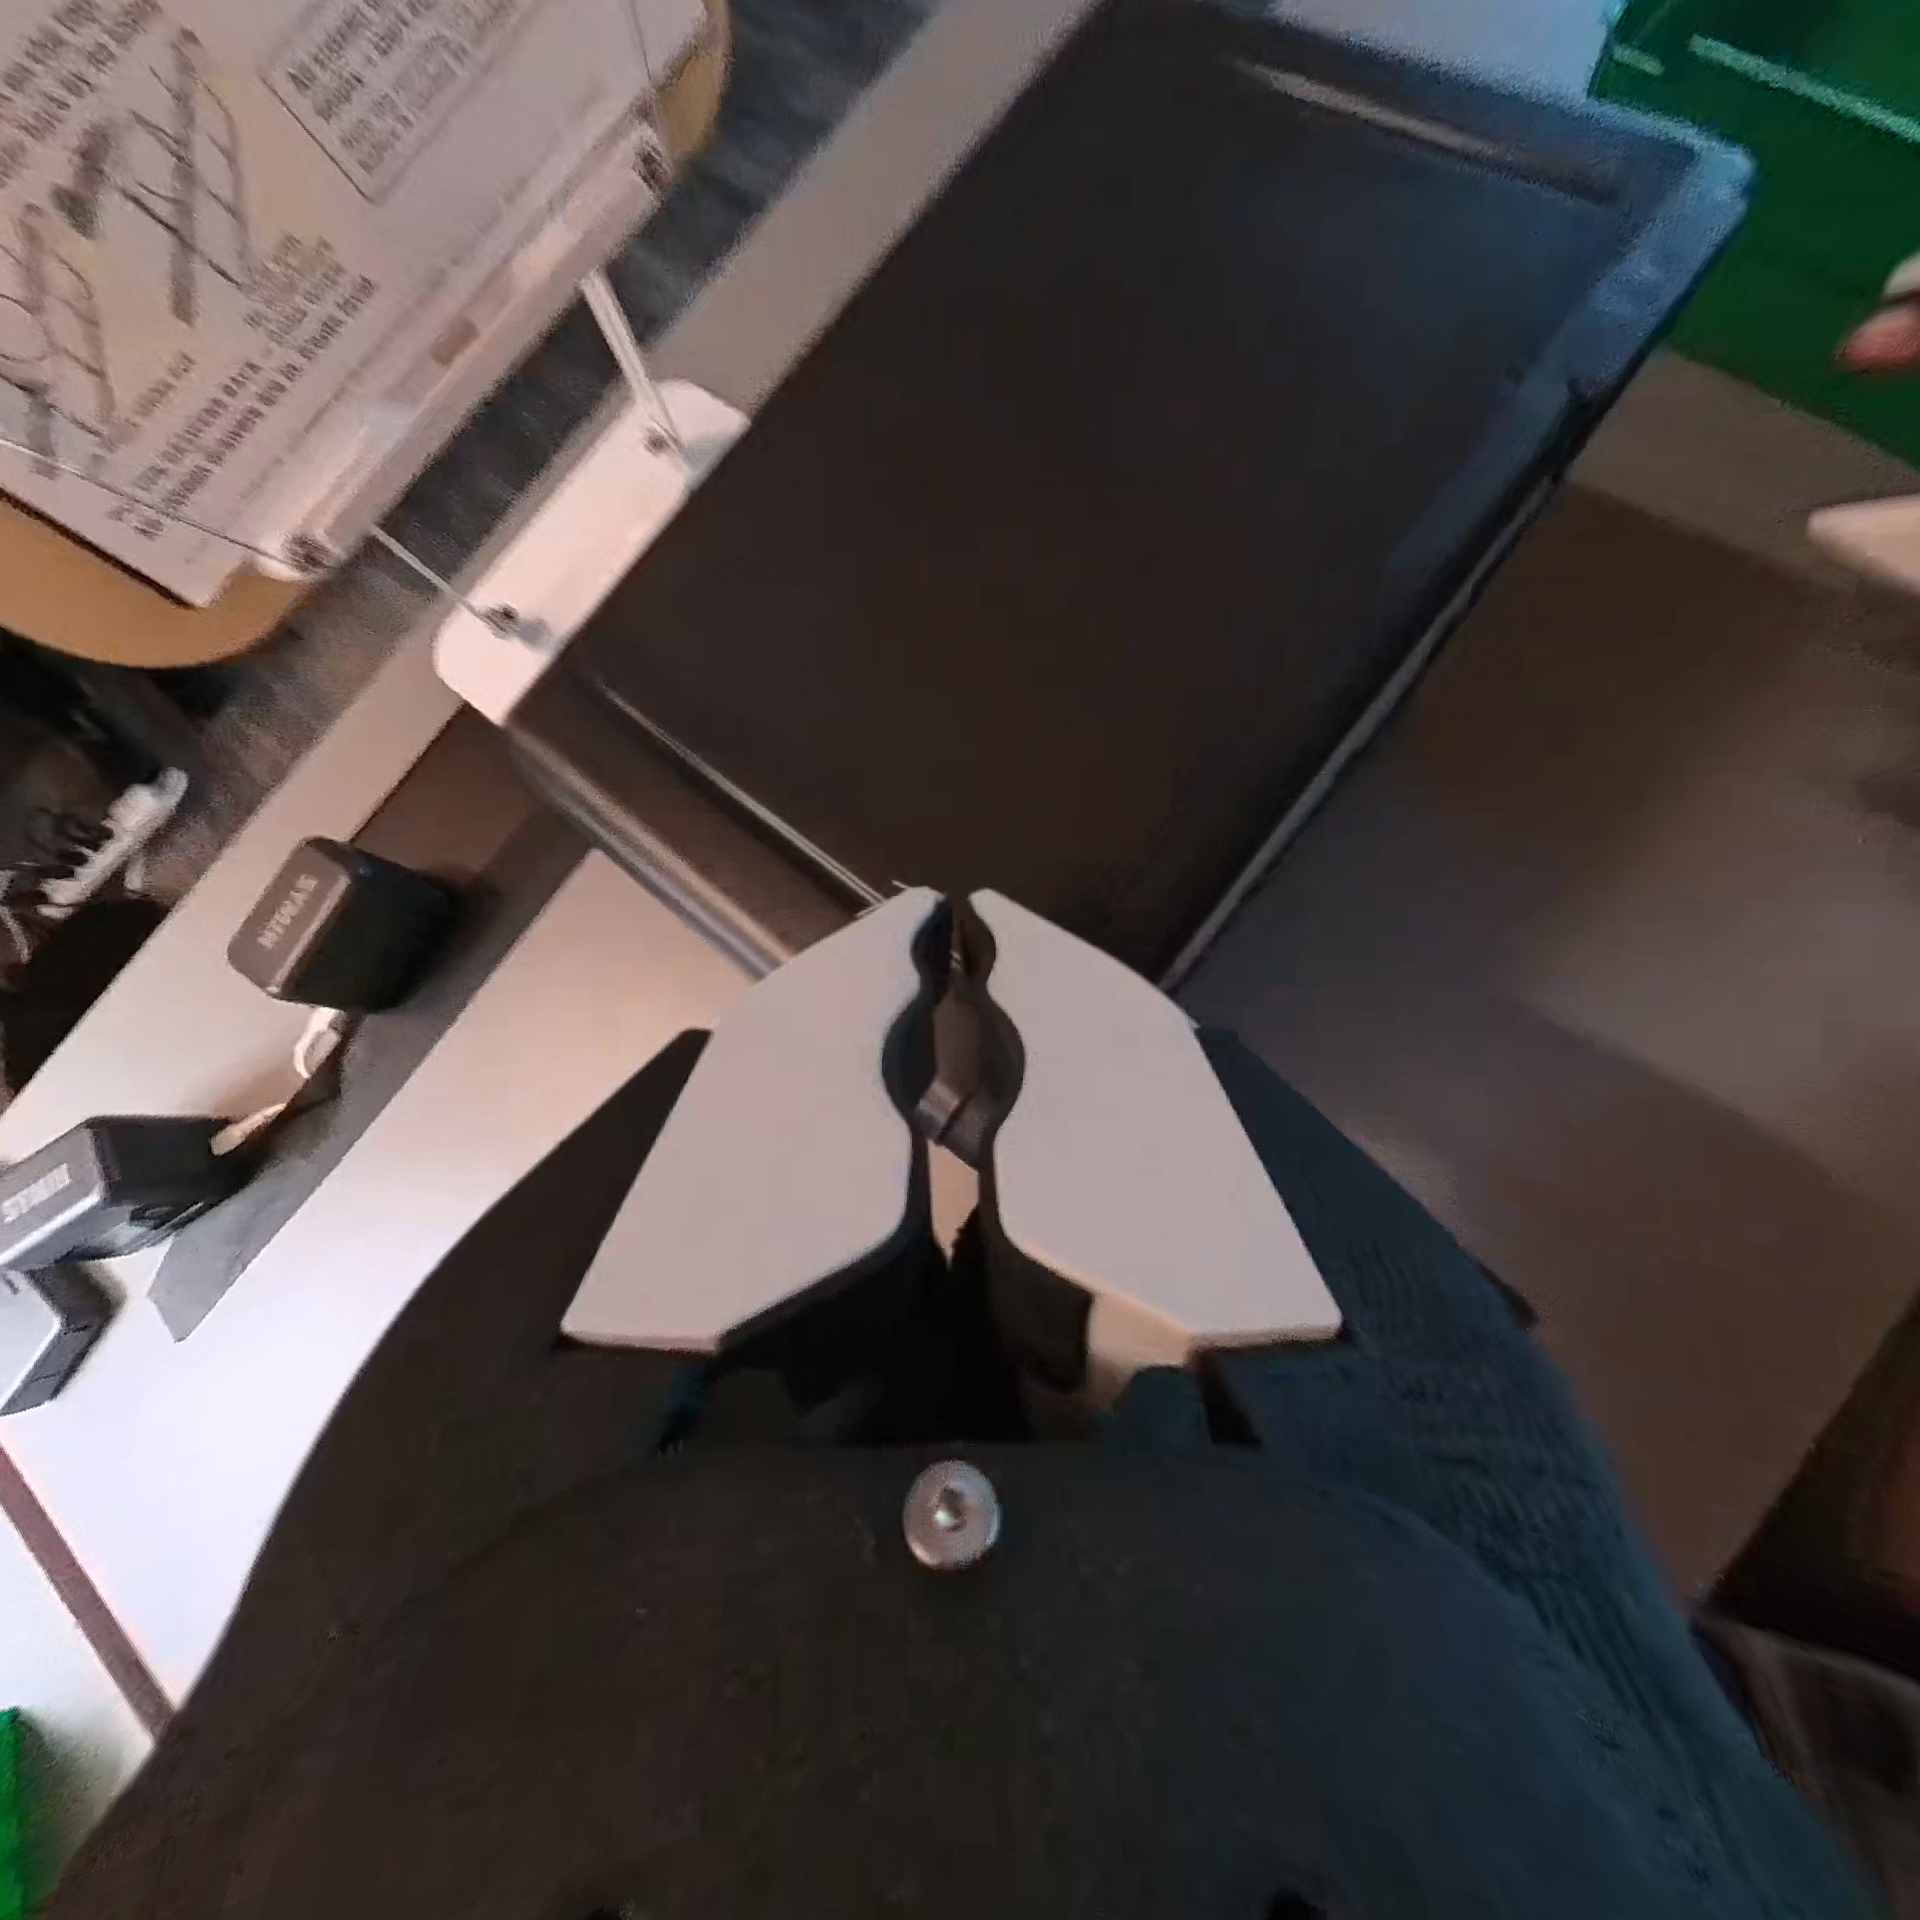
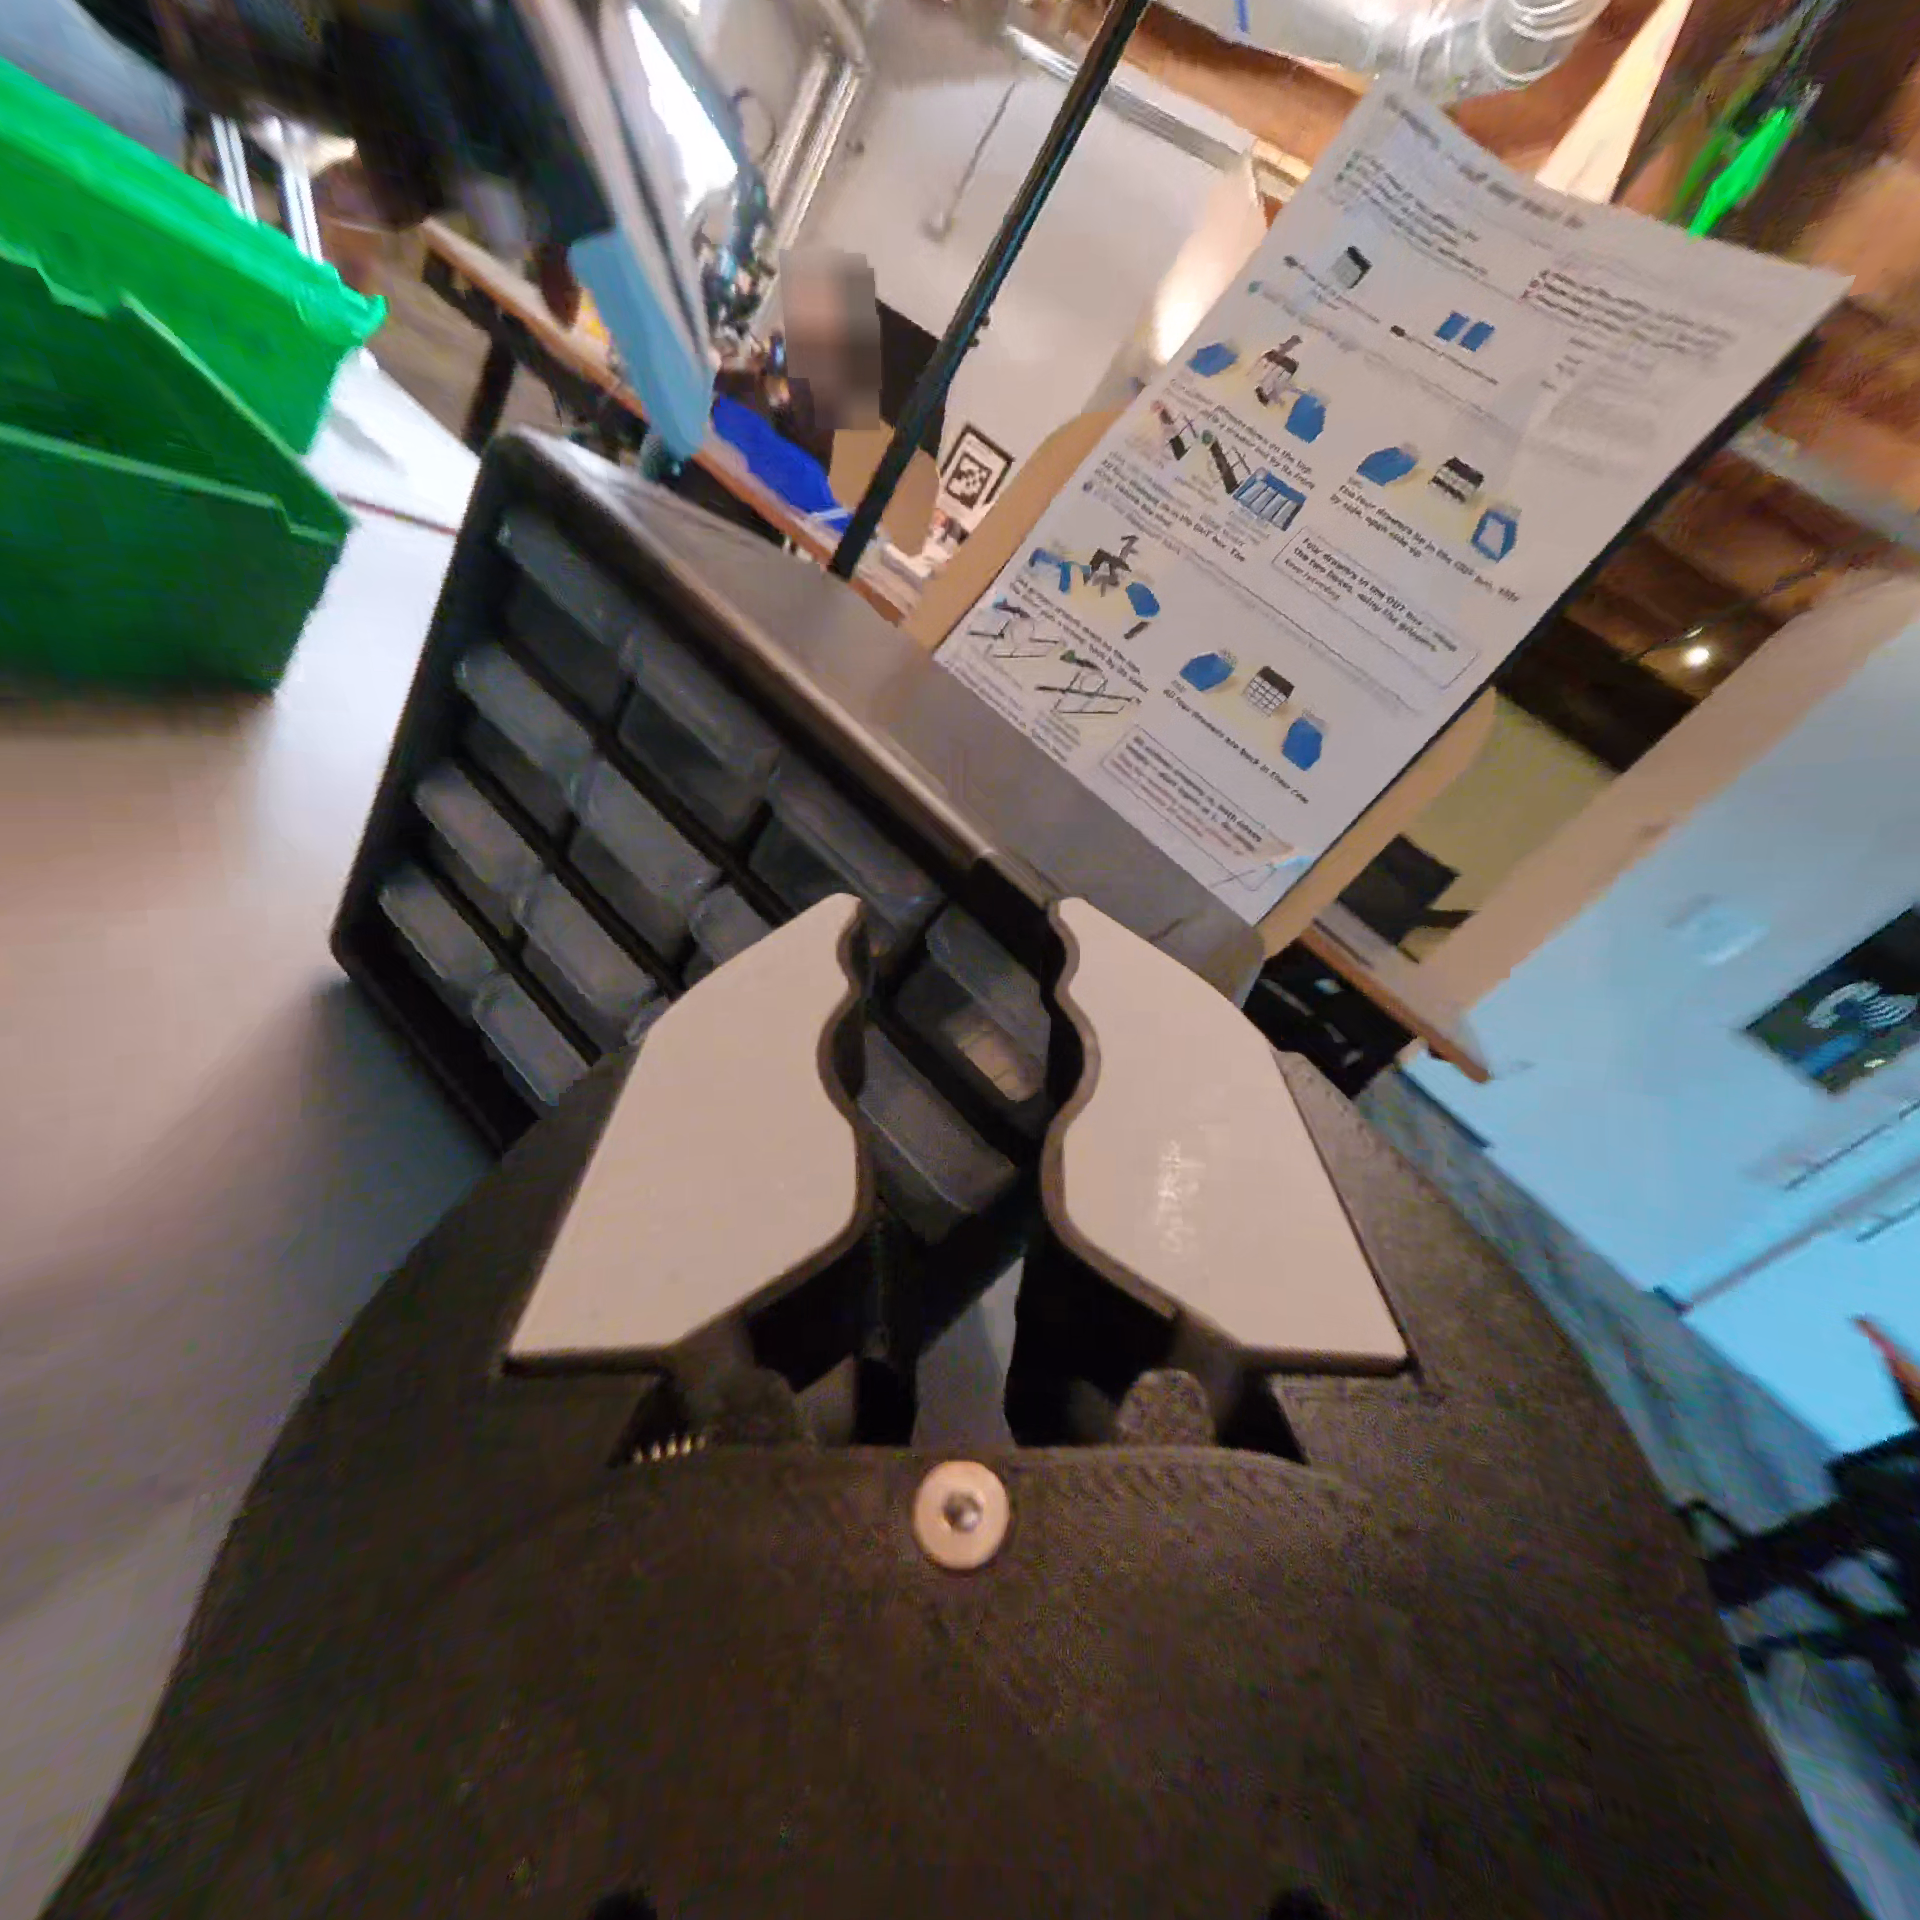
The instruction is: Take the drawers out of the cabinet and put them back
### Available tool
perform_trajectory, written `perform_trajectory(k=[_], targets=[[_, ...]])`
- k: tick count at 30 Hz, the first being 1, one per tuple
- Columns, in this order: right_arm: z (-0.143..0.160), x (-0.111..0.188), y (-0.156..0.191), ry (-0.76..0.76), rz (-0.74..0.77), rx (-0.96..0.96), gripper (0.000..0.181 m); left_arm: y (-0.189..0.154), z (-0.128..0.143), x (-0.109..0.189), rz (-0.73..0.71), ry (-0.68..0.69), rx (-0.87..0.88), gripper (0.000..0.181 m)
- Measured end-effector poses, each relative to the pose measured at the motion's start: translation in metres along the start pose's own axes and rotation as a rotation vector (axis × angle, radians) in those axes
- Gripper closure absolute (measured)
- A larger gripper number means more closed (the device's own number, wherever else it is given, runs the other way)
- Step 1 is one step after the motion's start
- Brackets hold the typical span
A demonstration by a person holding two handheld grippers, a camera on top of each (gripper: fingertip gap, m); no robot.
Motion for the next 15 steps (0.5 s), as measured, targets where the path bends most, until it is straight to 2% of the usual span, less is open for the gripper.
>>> perform_trajectory(k=[1, 3, 7, 12, 15], targets=[[0.000, 0.000, -0.004, 0.007, -0.001, -0.020, 0.149, 0.002, 0.000, -0.003, 0.017, 0.049, 0.005, 0.181], [0.003, -0.001, -0.010, 0.048, 0.012, 0.017, 0.147, 0.007, 0.003, -0.009, 0.049, 0.125, 0.015, 0.181], [0.013, -0.003, -0.014, 0.122, 0.012, 0.137, 0.149, 0.010, 0.002, -0.010, 0.118, 0.118, 0.045, 0.181], [0.016, -0.006, -0.018, 0.119, 0.062, 0.204, 0.156, 0.009, 0.001, -0.010, 0.101, 0.141, 0.043, 0.181], [0.016, -0.008, -0.012, 0.130, 0.082, 0.373, 0.161, 0.007, -0.001, -0.011, 0.080, 0.164, 0.030, 0.181]])
Point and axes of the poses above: each gripper's, where its closed fingertips meet, x back along the fingers, z out of its underside, y = z × x across the jaws, the point moved 8 cm from there along x, back along the fingers, and after that the axes turned 6 degrees about z, right-handed, at the moved point
